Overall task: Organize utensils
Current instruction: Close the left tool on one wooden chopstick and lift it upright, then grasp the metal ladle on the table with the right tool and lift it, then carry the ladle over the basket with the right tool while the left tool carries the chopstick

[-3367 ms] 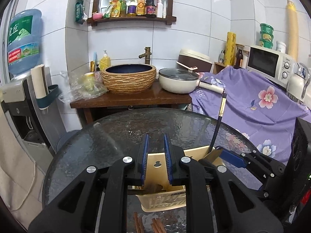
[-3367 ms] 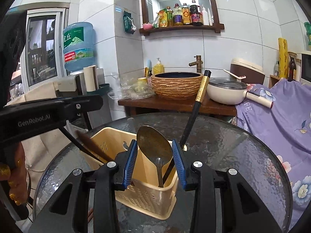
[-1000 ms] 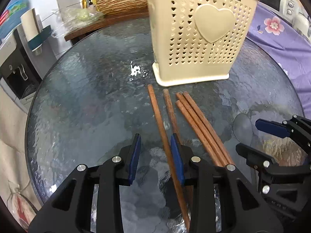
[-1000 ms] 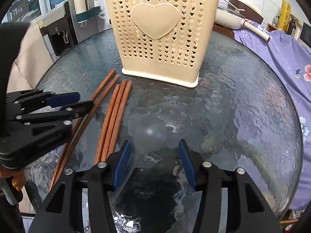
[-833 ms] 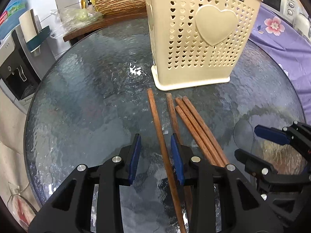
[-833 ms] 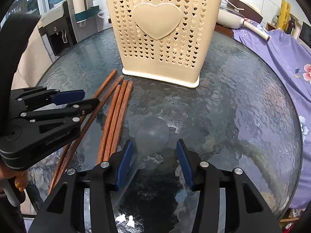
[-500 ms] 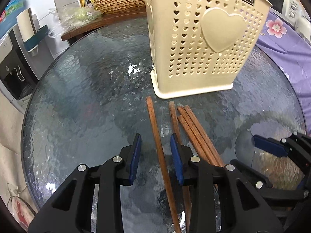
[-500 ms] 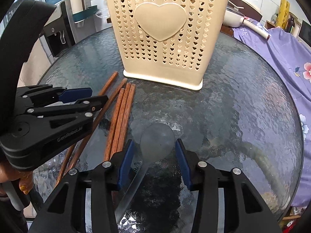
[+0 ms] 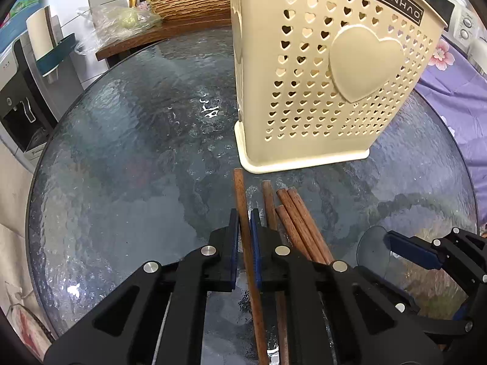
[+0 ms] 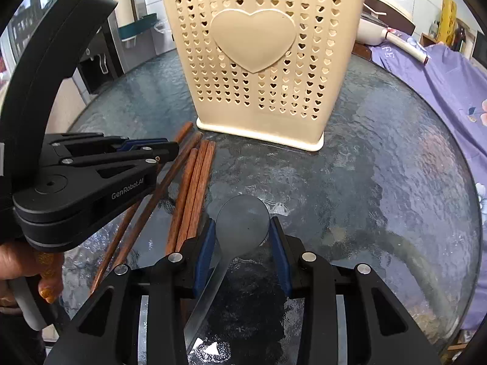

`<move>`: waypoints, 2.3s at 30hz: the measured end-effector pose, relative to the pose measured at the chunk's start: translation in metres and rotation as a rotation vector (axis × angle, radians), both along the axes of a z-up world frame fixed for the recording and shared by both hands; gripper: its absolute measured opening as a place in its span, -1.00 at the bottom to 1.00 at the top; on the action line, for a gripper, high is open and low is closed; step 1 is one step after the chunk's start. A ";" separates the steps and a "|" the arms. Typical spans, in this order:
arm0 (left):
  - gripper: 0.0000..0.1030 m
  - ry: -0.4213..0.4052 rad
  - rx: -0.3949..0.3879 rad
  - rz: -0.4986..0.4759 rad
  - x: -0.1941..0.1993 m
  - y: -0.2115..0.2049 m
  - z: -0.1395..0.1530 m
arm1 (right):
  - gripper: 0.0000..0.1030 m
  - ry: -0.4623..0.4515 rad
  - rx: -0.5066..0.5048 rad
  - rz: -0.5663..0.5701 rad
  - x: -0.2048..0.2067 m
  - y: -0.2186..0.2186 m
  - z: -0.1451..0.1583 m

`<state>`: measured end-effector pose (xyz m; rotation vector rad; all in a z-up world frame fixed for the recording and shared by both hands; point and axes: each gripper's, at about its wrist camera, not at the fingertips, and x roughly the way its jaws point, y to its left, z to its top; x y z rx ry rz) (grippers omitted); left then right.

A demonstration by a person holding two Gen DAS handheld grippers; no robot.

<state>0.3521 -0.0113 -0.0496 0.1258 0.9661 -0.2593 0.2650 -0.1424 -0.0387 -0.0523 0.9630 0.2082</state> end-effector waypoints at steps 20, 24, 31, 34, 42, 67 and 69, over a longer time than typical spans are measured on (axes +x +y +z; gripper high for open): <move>-0.86 -0.121 -0.124 0.043 -0.036 0.019 0.051 | -0.32 -0.215 0.112 0.070 -0.017 -0.026 0.044; -0.86 -0.154 -0.138 0.037 -0.046 0.021 0.064 | -0.32 -0.244 0.115 0.077 -0.021 -0.029 0.056; -0.86 -0.215 -0.154 0.030 -0.063 0.024 0.089 | -0.32 -0.299 0.104 0.103 -0.031 -0.028 0.075; -0.86 -0.234 -0.161 0.024 -0.066 0.025 0.097 | -0.32 -0.324 0.098 0.117 -0.034 -0.029 0.080; -0.86 -0.295 -0.176 -0.003 -0.084 0.023 0.124 | -0.32 -0.351 0.115 0.135 -0.034 -0.037 0.096; -0.86 -0.313 -0.176 -0.021 -0.085 0.021 0.134 | -0.31 -0.361 0.116 0.139 -0.030 -0.037 0.100; -0.86 -0.311 -0.176 -0.020 -0.084 0.021 0.133 | -0.31 -0.363 0.105 0.133 -0.030 -0.036 0.095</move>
